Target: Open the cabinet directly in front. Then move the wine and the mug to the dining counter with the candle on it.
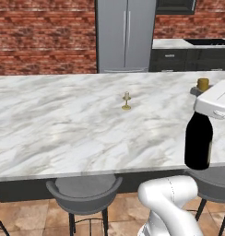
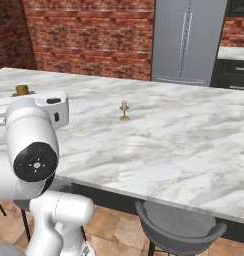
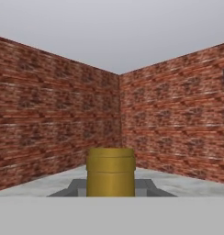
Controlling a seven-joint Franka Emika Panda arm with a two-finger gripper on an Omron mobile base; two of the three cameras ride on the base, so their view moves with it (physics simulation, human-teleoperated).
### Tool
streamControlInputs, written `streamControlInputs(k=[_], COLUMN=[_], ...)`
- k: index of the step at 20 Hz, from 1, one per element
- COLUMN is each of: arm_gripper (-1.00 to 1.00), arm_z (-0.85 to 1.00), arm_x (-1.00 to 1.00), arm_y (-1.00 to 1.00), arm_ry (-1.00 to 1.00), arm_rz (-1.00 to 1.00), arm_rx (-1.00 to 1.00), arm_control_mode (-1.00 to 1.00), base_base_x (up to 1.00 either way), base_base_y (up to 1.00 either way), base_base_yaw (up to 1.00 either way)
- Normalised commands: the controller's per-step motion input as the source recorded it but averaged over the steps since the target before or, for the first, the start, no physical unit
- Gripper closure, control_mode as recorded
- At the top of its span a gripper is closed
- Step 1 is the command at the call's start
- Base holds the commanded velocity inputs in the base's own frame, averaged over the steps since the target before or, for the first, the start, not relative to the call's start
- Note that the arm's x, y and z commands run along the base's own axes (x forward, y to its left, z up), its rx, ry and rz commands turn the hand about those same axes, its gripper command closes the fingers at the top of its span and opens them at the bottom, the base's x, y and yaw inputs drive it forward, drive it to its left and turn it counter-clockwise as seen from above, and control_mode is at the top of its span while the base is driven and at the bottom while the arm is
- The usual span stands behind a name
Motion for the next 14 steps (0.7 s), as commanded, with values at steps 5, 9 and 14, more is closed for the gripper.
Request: streamControlInputs(k=[5, 9, 14], arm_gripper=[1.0, 1.0, 1.0], arm_z=[0.0, 0.0, -0.03], arm_x=[0.3, 0.52, 0.58], arm_y=[-0.09, -0.24, -0.2], arm_ry=[0.0, 0.0, -0.09], arm_rz=[0.0, 0.0, 0.0], arm_rx=[0.04, 0.05, 0.05], arm_control_mode=[-1.0, -1.0, -1.0], base_base_x=[0.0, 0.0, 0.0], base_base_y=[0.0, 0.0, 0.0], base_base_yaw=[0.0, 0.0, 0.0])
